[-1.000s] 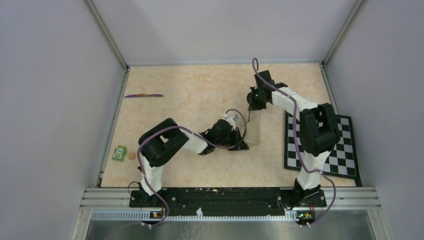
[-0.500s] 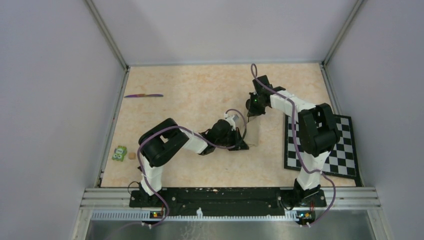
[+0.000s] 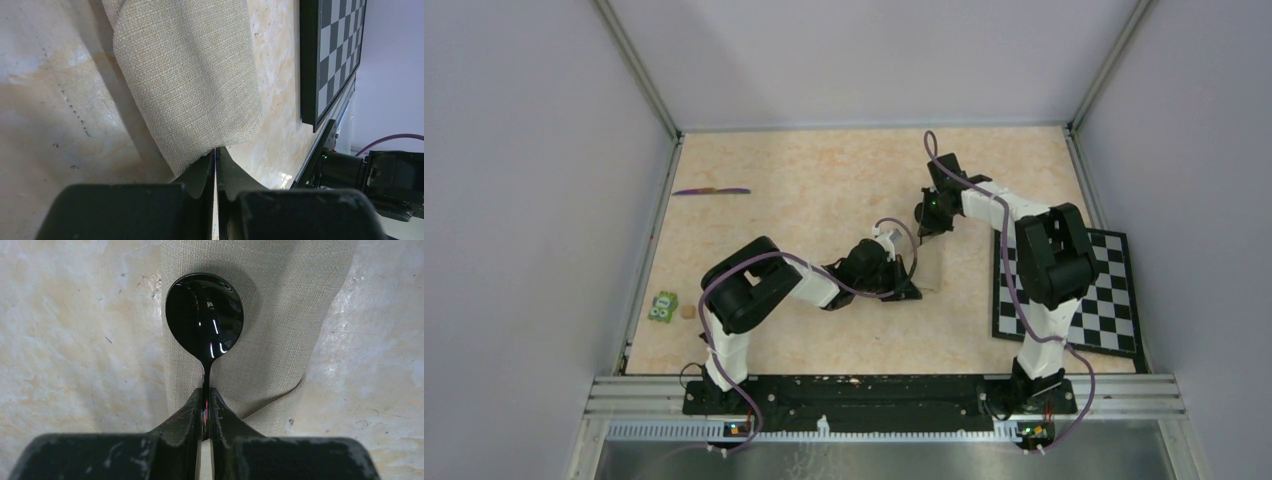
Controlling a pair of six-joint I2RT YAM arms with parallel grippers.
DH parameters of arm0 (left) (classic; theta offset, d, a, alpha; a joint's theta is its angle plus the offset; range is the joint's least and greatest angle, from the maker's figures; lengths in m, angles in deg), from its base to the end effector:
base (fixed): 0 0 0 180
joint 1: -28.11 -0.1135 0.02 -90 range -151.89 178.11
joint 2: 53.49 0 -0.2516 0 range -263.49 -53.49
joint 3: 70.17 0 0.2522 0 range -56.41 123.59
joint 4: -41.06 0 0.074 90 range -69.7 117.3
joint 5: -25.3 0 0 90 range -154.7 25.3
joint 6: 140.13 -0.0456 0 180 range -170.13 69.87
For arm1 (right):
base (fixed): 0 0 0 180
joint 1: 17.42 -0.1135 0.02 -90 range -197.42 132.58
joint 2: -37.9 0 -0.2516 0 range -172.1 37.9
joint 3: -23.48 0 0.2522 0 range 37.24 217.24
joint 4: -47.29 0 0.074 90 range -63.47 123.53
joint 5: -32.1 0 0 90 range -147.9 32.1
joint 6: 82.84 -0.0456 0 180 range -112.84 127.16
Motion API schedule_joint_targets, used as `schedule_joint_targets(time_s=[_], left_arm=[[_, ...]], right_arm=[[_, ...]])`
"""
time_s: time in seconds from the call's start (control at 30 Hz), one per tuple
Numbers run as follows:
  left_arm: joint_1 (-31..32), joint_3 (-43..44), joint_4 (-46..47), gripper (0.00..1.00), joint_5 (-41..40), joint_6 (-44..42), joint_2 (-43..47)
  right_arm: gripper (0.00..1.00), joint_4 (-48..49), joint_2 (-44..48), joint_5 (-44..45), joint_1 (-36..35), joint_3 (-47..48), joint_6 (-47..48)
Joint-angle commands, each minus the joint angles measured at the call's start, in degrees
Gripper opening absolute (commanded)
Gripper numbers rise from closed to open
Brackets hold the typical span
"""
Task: Fold the napkin into a case and place the utensils inside
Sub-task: Insert the spoon into the folded napkin, then move the knife to the center of the board.
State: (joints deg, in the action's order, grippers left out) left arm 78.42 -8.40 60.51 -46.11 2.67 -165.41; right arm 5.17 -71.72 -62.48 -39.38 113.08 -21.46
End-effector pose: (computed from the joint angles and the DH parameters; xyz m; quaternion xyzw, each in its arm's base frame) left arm 0.2291 -0.2989 0.0934 0.0612 0.8592 -0.4696 0.1936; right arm 0.3671 0.1519 0.1585 0.0467 0.9687 0.1378 0.2009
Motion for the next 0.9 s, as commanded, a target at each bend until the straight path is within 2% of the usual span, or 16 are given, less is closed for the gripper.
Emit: schedule_joint_targets(time_s=[0.0, 0.13, 0.2, 0.27, 0.4, 0.5, 0.6, 0.73, 0.8, 0.87], left_arm=[[0.1, 0.9, -0.7, 0.06, -0.9, -1.1, 0.9], [0.0, 0.7, -1.2, 0.09, -0.9, -1.0, 1.5], [0.1, 0.0, -1.2, 0.14, -1.0, -0.5, 2.4], [0.0, -1.4, -1.2, 0.23, -1.0, -0.5, 4.1], [0.1, -5.7, -2.6, 0.48, -2.4, -1.2, 10.3], [0.1, -8.8, -6.7, 0.58, -2.8, -2.3, 16.8], [0.1, -12.3, -14.0, 0.63, -5.6, -3.9, 25.5], [-0.2, -12.9, -30.3, 0.72, -15.6, -5.5, 38.5], [-1.2, -11.7, -38.3, 0.84, -22.6, -5.4, 43.6], [-3.2, -10.6, -44.6, 0.91, -29.9, -3.5, 48.5]], right_arm=[[0.12, 0.8, -0.7, 0.2, 0.3, 2.1, -0.2], [0.23, 0.7, -0.1, 0.1, 0.3, 2.6, 0.4], [0.27, 0.5, 0.8, -0.6, 0.3, 3.2, 1.1], [0.32, -0.3, 2.5, -0.8, 0.4, 4.2, 2.1], [0.40, -1.0, 9.0, -0.8, 0.2, 5.2, 4.2], [0.43, 0.3, 14.8, -1.2, -0.2, 3.7, 5.9], [0.46, 3.4, 20.5, -2.3, -2.3, -0.1, 7.3], [0.51, 8.9, 26.7, -4.6, -6.3, -6.7, 8.0], [0.52, 10.7, 28.4, -5.6, -8.1, -9.3, 8.0], [0.52, 11.6, 29.1, -6.8, -9.0, -11.1, 8.0]])
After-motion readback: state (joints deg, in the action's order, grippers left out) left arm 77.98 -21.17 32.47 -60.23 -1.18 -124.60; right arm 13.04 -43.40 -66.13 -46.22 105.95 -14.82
